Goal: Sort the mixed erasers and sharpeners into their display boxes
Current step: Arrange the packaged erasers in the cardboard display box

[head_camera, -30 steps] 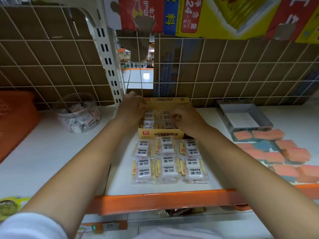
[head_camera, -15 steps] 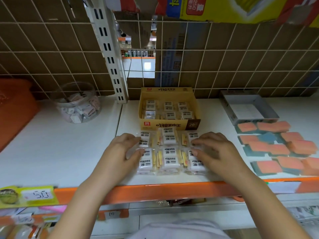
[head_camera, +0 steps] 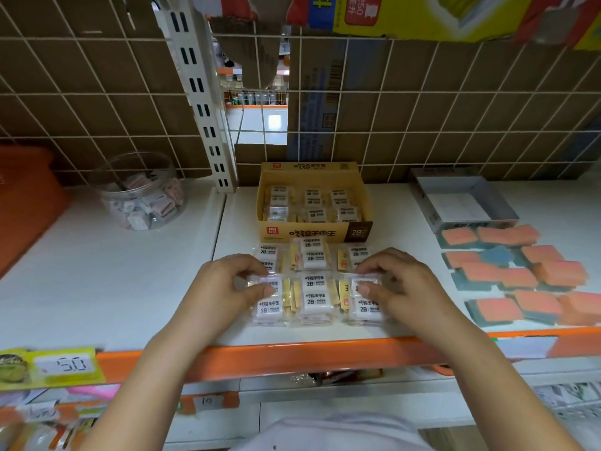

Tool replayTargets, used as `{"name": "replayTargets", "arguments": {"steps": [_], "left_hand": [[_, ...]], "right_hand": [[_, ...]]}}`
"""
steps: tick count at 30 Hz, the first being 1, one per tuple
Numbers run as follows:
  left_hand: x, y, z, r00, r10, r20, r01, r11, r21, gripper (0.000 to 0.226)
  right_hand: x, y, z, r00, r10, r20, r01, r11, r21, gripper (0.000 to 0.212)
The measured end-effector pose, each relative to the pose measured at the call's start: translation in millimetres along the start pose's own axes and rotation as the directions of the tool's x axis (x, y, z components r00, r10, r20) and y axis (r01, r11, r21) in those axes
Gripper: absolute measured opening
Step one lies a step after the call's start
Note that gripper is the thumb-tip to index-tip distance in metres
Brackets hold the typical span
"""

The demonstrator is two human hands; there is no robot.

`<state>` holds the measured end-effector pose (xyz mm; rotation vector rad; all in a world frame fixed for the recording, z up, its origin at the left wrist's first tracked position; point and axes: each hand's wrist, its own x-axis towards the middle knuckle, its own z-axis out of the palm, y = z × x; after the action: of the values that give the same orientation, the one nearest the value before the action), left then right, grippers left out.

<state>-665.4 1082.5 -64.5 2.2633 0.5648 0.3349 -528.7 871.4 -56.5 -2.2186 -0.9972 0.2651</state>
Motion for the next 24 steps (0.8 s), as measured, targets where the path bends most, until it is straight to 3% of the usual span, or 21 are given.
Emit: {"name": "replayTargets", "arguments": {"steps": [5,9,11,16,19,24], "left_hand": [[5,2,-7,0.997,-0.082,0.004,0.081,0.971,-0.225,0.025],[14,17,-21,0.999,-0.026,-0.038,0.013,0.946,-0.324,0.026],[26,32,-26,0.997,0.016,-0.081,-0.04,0.951,-0.307,0.027],[79,57,-24,0.987,0.103,-0.12,-0.128,0.967,-0.222,0.024],[114,63,-9,0.989,0.118,-0.092,-0.133,0.976,-0.173,0.013],[154,53,21,0.987,0.139,-0.081,-0.138,0.99,0.018,0.015]], "right_hand": [[0,-3,-5,0.999,0.027,0.023,-0.029,0.996,0.08,0.024],[8,-7,-13,0.999,0.048,0.01,-0.049,0.976,0.212,0.029],[19,-10,-21,0.998,0.056,-0.034,-0.045,0.964,0.264,0.027],[68,-17,-39,0.989,0.021,-0.149,0.008,0.981,0.194,0.014],[102,-14,-38,0.991,0.039,-0.125,-0.021,0.99,0.139,0.016],[140,-4,-22,0.989,0.128,-0.073,-0.121,0.988,0.096,0.018]]}}
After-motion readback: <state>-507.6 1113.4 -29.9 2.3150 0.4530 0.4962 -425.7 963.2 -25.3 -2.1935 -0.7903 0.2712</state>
